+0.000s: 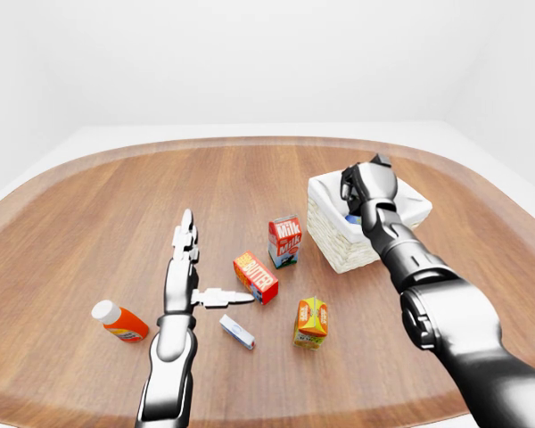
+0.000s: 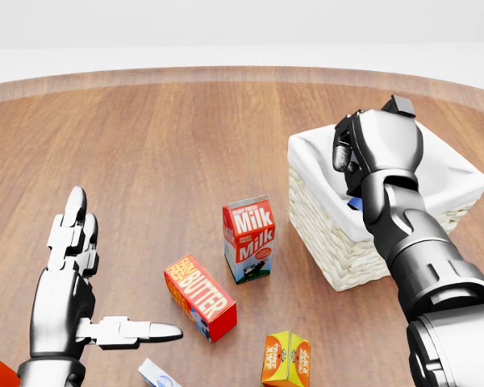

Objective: Pick up the alphabet soup and the tomato sauce, and put them in the basket.

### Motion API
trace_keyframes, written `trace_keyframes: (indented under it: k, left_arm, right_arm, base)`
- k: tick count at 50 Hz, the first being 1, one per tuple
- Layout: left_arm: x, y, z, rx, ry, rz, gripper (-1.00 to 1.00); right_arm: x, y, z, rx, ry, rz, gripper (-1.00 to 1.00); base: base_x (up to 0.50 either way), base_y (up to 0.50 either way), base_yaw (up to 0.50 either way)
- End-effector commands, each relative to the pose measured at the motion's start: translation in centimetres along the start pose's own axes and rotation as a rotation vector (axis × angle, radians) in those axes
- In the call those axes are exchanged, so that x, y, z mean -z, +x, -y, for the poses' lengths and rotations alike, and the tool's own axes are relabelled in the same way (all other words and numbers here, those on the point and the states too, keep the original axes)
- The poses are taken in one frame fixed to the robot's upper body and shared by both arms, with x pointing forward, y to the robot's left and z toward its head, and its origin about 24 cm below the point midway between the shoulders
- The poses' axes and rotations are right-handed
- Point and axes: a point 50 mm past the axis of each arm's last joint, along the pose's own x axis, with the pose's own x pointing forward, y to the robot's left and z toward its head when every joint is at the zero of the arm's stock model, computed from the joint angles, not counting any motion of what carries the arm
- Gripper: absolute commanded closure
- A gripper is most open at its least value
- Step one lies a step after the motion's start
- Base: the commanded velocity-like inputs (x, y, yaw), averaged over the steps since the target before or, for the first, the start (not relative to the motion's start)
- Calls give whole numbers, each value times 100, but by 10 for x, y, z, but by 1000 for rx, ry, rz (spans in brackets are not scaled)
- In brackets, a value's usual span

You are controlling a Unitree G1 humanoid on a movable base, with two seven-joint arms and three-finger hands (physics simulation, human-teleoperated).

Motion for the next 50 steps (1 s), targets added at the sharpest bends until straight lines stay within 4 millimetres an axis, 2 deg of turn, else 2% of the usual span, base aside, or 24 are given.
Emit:
trace_keyframes:
  k: [1, 25, 41, 45, 46, 47, 50]
  left_arm:
    - [1, -1, 1, 3, 1, -4, -100]
    - [0, 2, 0, -5, -1, 2, -100]
    - [0, 1, 0, -4, -1, 1, -100]
    - [0, 1, 0, -4, -1, 3, -100]
    - [7, 1, 0, -4, -5, -30, -100]
    - [-8, 1, 0, -2, -10, 36, -100]
    - [-9, 0, 0, -1, -8, 39, -100]
  right_arm:
    - [2, -4, -5, -19, -38, 14, 100]
    - [17, -4, -2, -17, -79, -36, 100]
    - [18, -4, -3, -19, -70, -41, 98]
    - [17, -4, -3, -18, -70, -38, 23]
    - [17, -4, -3, -18, -69, -38, -13]
    - [17, -4, -2, -17, -70, -39, -96]
    - [18, -4, -2, -15, -69, -41, -100]
  base:
    - [0, 0, 0]
    - [0, 0, 0]
    - [0, 0, 0]
    - [0, 0, 0]
    - [0, 0, 0]
    - [0, 0, 0]
    - [0, 0, 0]
